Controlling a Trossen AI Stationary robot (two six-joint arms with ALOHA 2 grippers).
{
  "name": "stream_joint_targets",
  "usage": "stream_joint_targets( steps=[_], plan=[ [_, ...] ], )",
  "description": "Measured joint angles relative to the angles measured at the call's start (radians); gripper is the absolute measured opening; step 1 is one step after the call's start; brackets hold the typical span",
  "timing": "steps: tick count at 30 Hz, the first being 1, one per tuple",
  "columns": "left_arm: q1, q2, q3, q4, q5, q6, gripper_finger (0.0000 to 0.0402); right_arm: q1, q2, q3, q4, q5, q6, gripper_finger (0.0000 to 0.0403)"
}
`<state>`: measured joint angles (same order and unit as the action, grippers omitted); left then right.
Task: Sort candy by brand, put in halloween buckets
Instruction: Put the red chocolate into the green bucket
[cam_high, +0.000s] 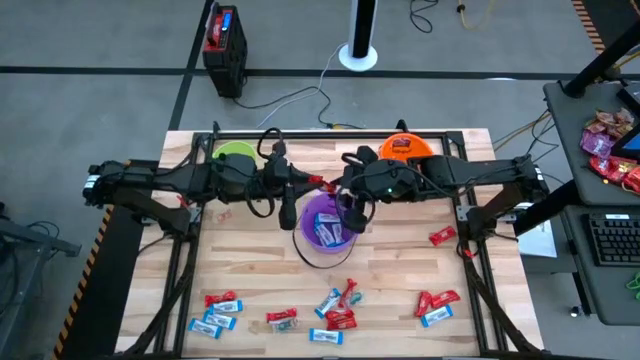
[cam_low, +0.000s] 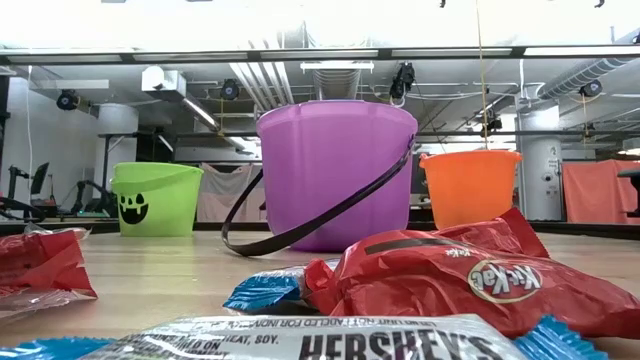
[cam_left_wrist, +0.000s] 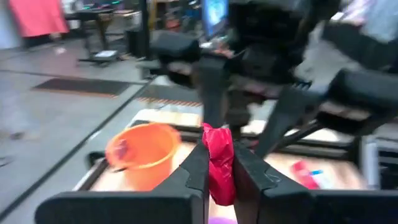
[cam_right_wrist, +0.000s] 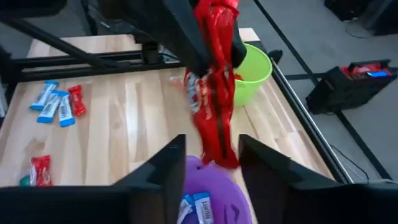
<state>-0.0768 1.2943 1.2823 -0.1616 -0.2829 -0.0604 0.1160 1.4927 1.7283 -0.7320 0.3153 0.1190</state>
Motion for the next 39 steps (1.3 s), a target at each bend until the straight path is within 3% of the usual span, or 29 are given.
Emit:
stream_joint_targets(
  steps=[4, 8, 10, 12, 14, 18, 22, 31, 36, 39],
  plan=[
    [0.048, -0.035, 0.034, -0.208, -0.166, -0.011, 0.0016, -0.041, -0.013, 0.000, -0.045, 0.000, 0.067, 0.0187],
    [0.163, -0.048, 0.145, -0.673, -0.426, -0.154, 0.0018, -0.080, -0.019, 0.000, -0.102, 0.003, 0.158, 0.0214],
    [0.257, -0.040, 0.178, -0.929, -0.461, -0.256, 0.0017, -0.086, -0.019, -0.001, -0.108, 0.003, 0.171, 0.0223],
    [0.384, -0.031, 0.167, -1.078, -0.377, -0.294, 0.0017, -0.085, -0.017, -0.001, -0.103, 0.001, 0.172, 0.0230],
    [0.525, -0.030, 0.113, -1.112, -0.240, -0.272, 0.0016, -0.084, -0.011, -0.001, -0.100, -0.001, 0.172, 0.0235],
    [0.772, -0.025, -0.041, -1.034, -0.020, -0.145, 0.0016, -0.084, 0.001, -0.001, -0.104, -0.001, 0.170, 0.0240],
    [0.927, -0.015, -0.158, -0.961, 0.088, -0.082, 0.0025, -0.084, 0.001, -0.001, -0.103, -0.003, 0.191, 0.0240],
    [0.973, -0.005, -0.198, -0.922, 0.091, 0.007, 0.0122, -0.084, 0.000, -0.001, -0.187, -0.032, 0.314, 0.0249],
    [0.970, -0.018, -0.138, -0.921, 0.100, -0.019, 0.0168, -0.084, 0.000, -0.001, -0.448, -0.154, 0.622, 0.0247],
    [0.946, -0.049, -0.097, -0.904, 0.191, -0.037, 0.0180, -0.066, -0.002, -0.031, -0.678, -0.241, 0.823, 0.0247]
  ],
)
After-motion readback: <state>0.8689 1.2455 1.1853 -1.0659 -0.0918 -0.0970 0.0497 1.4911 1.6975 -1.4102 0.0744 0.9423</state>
